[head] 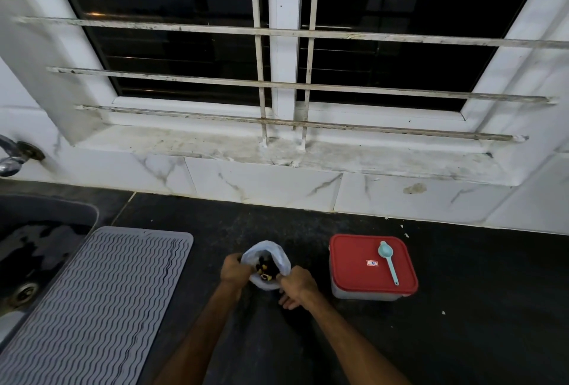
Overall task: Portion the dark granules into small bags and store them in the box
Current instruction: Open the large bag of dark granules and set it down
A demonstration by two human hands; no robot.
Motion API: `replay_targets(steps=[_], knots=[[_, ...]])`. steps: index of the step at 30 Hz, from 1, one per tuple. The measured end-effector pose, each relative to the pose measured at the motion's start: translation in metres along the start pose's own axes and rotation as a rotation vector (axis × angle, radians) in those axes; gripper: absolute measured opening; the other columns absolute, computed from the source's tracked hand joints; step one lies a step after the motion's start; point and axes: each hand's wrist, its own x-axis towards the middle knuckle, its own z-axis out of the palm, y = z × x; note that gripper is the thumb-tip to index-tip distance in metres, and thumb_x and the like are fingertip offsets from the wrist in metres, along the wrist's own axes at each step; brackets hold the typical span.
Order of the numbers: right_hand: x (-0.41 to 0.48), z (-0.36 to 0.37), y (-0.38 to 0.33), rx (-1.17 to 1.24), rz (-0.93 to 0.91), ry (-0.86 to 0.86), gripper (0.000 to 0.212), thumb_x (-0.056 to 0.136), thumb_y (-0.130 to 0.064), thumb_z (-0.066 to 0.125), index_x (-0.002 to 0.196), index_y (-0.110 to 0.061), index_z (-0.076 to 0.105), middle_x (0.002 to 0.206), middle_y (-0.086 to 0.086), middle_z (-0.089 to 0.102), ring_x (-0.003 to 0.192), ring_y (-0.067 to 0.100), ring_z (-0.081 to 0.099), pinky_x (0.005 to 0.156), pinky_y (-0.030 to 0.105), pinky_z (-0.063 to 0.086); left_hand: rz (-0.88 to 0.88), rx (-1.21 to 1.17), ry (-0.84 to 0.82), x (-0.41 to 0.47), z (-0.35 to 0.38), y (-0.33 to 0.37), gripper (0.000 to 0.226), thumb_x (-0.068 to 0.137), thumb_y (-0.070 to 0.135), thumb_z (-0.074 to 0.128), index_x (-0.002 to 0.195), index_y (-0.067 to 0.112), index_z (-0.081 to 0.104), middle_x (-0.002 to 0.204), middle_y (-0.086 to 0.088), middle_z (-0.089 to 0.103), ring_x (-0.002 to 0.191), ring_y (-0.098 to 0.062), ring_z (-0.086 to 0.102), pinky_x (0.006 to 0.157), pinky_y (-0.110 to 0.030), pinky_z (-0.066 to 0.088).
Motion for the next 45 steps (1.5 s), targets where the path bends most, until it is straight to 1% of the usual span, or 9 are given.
replay_targets(steps=[3,7,11,15,19,24,37,40,45], knots=[[-0.001,-0.001,-0.002,-0.032,0.005,-0.005,0.037,0.094,-0.034,0.052,0.104,-0.001,0.065,0.093,0.015,0.074,0.082,0.026,0.074,0.071,0.034,0.062,0.072,0.051,0.074,0.000,-0.001,0.004,0.020,0.085,0.000,0.059,0.066,0.007,0.062,0.066,-0.010,0.062,0.067,-0.026,0.060,0.062,-0.034,0.046],[0.003,-0.003,-0.015,-0.170,-0.120,0.162,0.049,0.082,-0.037,0.067,0.121,-0.015,0.048,0.113,0.008,0.064,0.097,0.026,0.067,0.076,0.037,0.059,0.178,0.220,0.119,0.001,0.003,0.008,0.017,0.093,0.007,0.052,0.092,-0.003,0.065,0.093,-0.020,0.066,0.089,-0.033,0.063,0.078,-0.040,0.050],[0.003,-0.009,-0.025,-0.131,-0.174,0.173,0.032,0.084,-0.031,0.065,0.110,-0.014,0.061,0.105,0.008,0.069,0.089,0.024,0.069,0.075,0.041,0.061,0.167,0.274,0.086,-0.003,0.008,0.019,0.034,0.086,0.026,0.064,0.099,-0.005,0.060,0.098,-0.020,0.062,0.087,-0.027,0.062,0.068,-0.030,0.046],[0.007,-0.013,-0.020,-0.126,-0.166,0.203,0.022,0.088,-0.025,0.062,0.101,-0.009,0.069,0.095,0.011,0.072,0.081,0.025,0.072,0.072,0.042,0.062,0.170,0.281,0.105,-0.007,0.005,0.017,0.018,0.085,-0.003,0.059,0.103,-0.004,0.056,0.101,-0.016,0.061,0.095,-0.029,0.060,0.076,-0.032,0.047],[0.008,-0.021,-0.017,-0.116,-0.155,0.232,0.018,0.093,-0.019,0.057,0.098,-0.005,0.067,0.094,0.013,0.071,0.080,0.027,0.072,0.071,0.040,0.062,0.090,0.204,0.033,-0.006,0.004,0.018,0.017,0.087,-0.006,0.056,0.101,0.002,0.052,0.096,-0.010,0.056,0.093,-0.024,0.055,0.076,-0.032,0.043],[0.013,-0.025,-0.013,-0.045,-0.130,0.229,0.020,0.088,-0.023,0.064,0.097,-0.006,0.069,0.091,0.012,0.072,0.075,0.024,0.073,0.067,0.042,0.062,0.129,0.193,-0.020,0.014,0.005,0.001,0.017,0.090,0.000,0.054,0.105,-0.005,0.062,0.105,-0.020,0.066,0.103,-0.037,0.063,0.087,-0.045,0.053],[0.017,-0.023,-0.011,-0.028,-0.103,0.211,0.023,0.091,-0.021,0.059,0.102,-0.003,0.068,0.089,0.012,0.072,0.068,0.021,0.072,0.062,0.039,0.063,0.091,0.161,-0.018,0.026,0.006,0.004,0.026,0.090,0.015,0.066,0.107,-0.005,0.064,0.100,-0.025,0.069,0.097,-0.037,0.067,0.087,-0.051,0.055],[0.015,-0.025,-0.009,-0.113,-0.134,0.192,0.029,0.089,-0.029,0.065,0.108,-0.008,0.066,0.097,0.008,0.070,0.082,0.020,0.070,0.072,0.037,0.061,0.074,0.206,-0.043,0.014,0.002,0.015,0.031,0.091,0.018,0.067,0.111,-0.005,0.060,0.108,-0.022,0.067,0.103,-0.033,0.065,0.089,-0.043,0.053],[0.013,-0.019,-0.013,-0.175,-0.386,0.105,0.067,0.083,-0.034,0.073,0.141,-0.022,0.043,0.136,0.004,0.053,0.122,0.022,0.054,0.097,0.031,0.046,0.078,0.311,-0.041,0.011,0.009,0.018,0.036,0.094,0.018,0.063,0.120,-0.006,0.057,0.120,-0.022,0.062,0.114,-0.032,0.060,0.089,-0.033,0.046]])
